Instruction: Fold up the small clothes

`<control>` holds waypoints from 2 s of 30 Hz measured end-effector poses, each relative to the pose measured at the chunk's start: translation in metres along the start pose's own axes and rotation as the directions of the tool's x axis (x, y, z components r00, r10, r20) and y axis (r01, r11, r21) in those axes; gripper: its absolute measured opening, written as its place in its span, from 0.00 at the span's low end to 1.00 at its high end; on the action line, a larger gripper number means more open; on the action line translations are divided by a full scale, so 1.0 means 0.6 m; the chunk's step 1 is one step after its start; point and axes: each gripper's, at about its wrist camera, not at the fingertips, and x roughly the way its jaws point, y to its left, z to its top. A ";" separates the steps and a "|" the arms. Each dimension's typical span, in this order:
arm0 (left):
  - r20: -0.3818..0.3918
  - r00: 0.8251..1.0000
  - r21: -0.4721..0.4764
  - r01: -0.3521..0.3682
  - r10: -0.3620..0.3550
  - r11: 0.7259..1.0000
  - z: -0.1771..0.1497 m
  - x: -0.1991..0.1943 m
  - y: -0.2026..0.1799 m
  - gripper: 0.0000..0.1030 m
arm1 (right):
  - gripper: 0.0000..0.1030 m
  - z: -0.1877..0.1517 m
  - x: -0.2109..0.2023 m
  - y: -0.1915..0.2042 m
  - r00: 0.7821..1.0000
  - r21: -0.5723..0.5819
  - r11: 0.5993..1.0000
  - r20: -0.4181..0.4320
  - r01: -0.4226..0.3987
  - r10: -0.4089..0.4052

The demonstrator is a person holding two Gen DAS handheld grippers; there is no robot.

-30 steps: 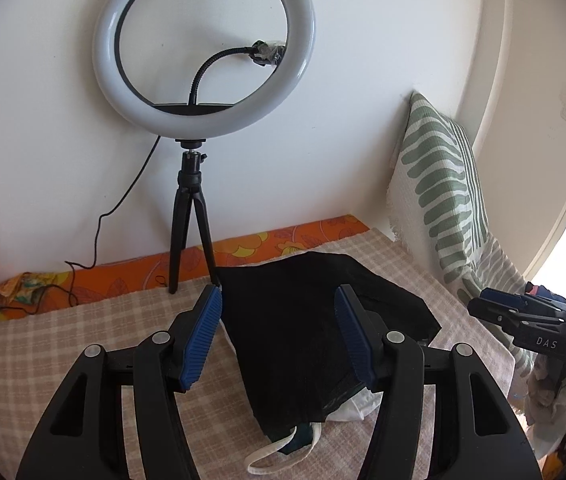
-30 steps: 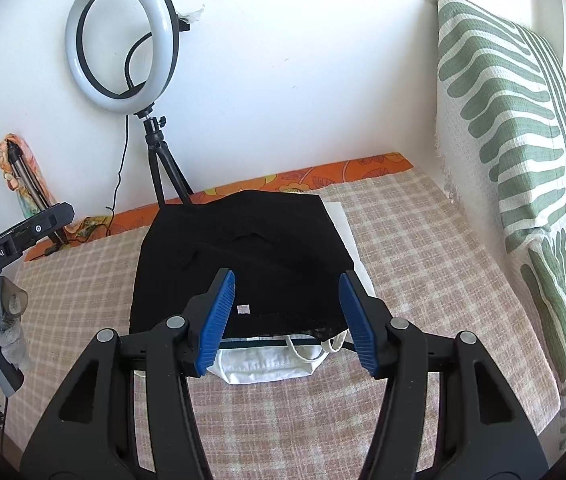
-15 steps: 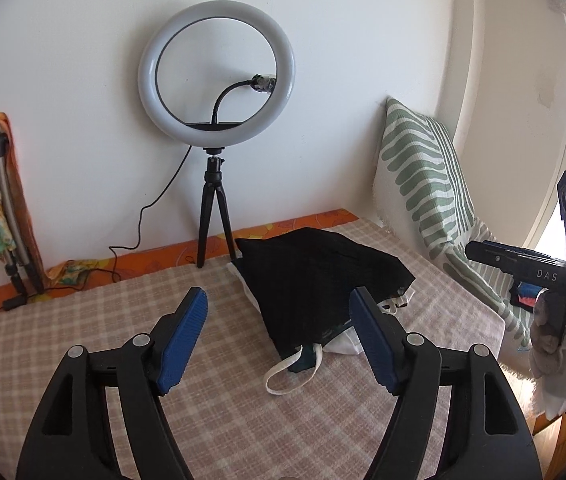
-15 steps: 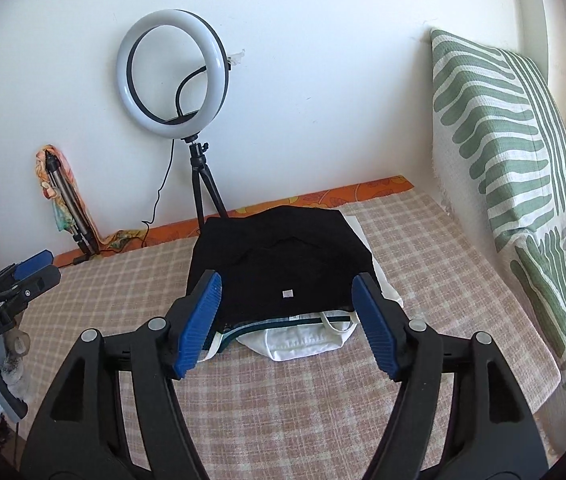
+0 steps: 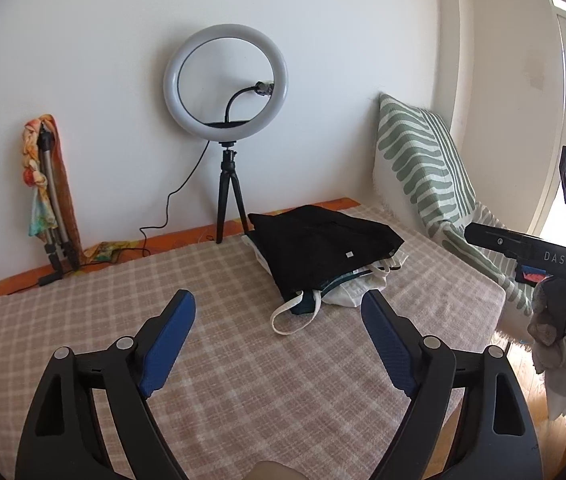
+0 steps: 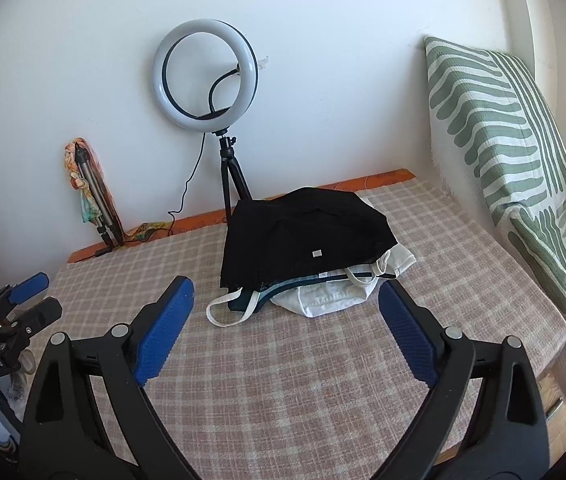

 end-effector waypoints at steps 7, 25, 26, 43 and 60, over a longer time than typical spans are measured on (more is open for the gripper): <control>0.034 0.998 -0.051 -0.055 0.056 0.997 -0.016 -0.031 0.000 0.99 | 1.00 -0.039 -0.025 0.021 0.999 -0.024 0.999 0.011 0.034 -0.034; 0.022 0.994 -0.017 -0.102 0.103 0.995 -0.020 -0.052 -0.031 0.99 | 1.00 -0.055 -0.033 0.045 0.999 -0.041 0.998 0.022 0.045 -0.044; 0.018 0.995 -0.021 -0.098 0.098 0.995 -0.021 -0.052 -0.030 0.99 | 1.00 -0.056 -0.035 0.046 0.999 -0.040 0.998 0.022 0.044 -0.043; 0.013 0.997 -0.015 -0.077 0.078 0.997 -0.023 -0.070 -0.040 0.99 | 1.00 -0.058 -0.057 0.061 0.998 -0.039 0.999 0.049 0.036 -0.034; 0.026 0.997 -0.028 -0.078 0.079 0.997 -0.019 -0.080 -0.038 0.99 | 1.00 -0.058 -0.061 0.063 0.999 -0.035 0.999 0.047 0.029 -0.027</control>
